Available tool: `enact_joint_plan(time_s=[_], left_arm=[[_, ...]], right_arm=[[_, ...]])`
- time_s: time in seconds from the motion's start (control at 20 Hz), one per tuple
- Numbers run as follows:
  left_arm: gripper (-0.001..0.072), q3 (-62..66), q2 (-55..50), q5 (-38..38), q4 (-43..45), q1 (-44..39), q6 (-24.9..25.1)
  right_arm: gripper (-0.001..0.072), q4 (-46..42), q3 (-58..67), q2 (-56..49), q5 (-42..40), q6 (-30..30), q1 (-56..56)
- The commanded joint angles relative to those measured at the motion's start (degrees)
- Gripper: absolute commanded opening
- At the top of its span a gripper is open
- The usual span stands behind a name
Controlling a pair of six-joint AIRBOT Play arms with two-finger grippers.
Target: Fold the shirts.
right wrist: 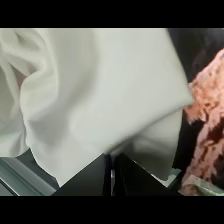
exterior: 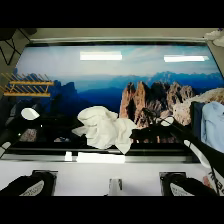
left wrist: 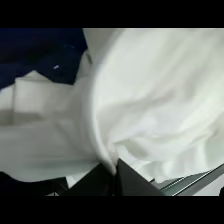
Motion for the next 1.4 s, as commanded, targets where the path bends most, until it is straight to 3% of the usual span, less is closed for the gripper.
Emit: enact_joint_plan(time_s=[0.0, 0.15, 0.35, 0.55, 0.65, 0.75, 0.85, 1.0, 1.2, 1.25, 1.35], left_arm=[[0.0034, 2.4, 2.43, 0.02, 0.04, 0.5, 3.06], [0.0034, 13.29, 7.34, -0.09, 1.57, 5.22, 3.54], [0.0034, 37.73, 12.61, -0.04, 1.73, 13.94, 2.1], [0.0035, 61.24, 15.17, 2.95, 1.73, 15.3, 0.96], [0.0034, 67.76, 16.24, 4.76, 4.26, 15.32, 0.79], [0.0034, 69.44, 17.44, 5.01, 12.85, 15.43, -5.6], [0.0035, 69.46, 18.1, 5.75, 14.97, 15.41, -9.4], [0.0035, 69.2, 17.53, 6.91, 15.54, 15.41, -9.38], [0.0035, 62.69, 11.93, -0.5, 15.43, 14.36, -9.4], [0.0035, 58.69, 10.05, -0.39, 15.47, 12.81, -9.29], [0.0035, 50.12, 5.75, 2.14, 15.47, 9.11, -7.45]], right_arm=[[0.0022, 0.37, 3.23, 1.46, 2.36, -6.38, 0.02], [0.0021, -6.75, 14.01, 10.03, 7.39, -6.84, -5.92], [0.0021, -12.7, 36.13, 24.98, 7.39, -6.8, -16.11], [0.0023, -13.84, 55.25, 34.58, 5.11, -8.07, -21.31], [0.0023, -20.57, 60.83, 37.4, 3.39, -8.61, -21.22], [0.0023, -30.08, 62.73, 39.54, 4.17, -3.58, -21.2], [0.0023, -34.64, 62.84, 40.46, 7.19, 0.31, -21.2], [0.0024, -35.21, 62.82, 39.58, 17.38, -0.17, -21.2], [0.0025, -38.32, 60.08, 32.65, 44.39, -2.71, -21.2], [0.0024, -37.73, 56.06, 31.36, 47.36, -1.22, -21.2], [0.0024, -35.87, 44.15, 31.15, 44.76, 0.22, -21.2]])
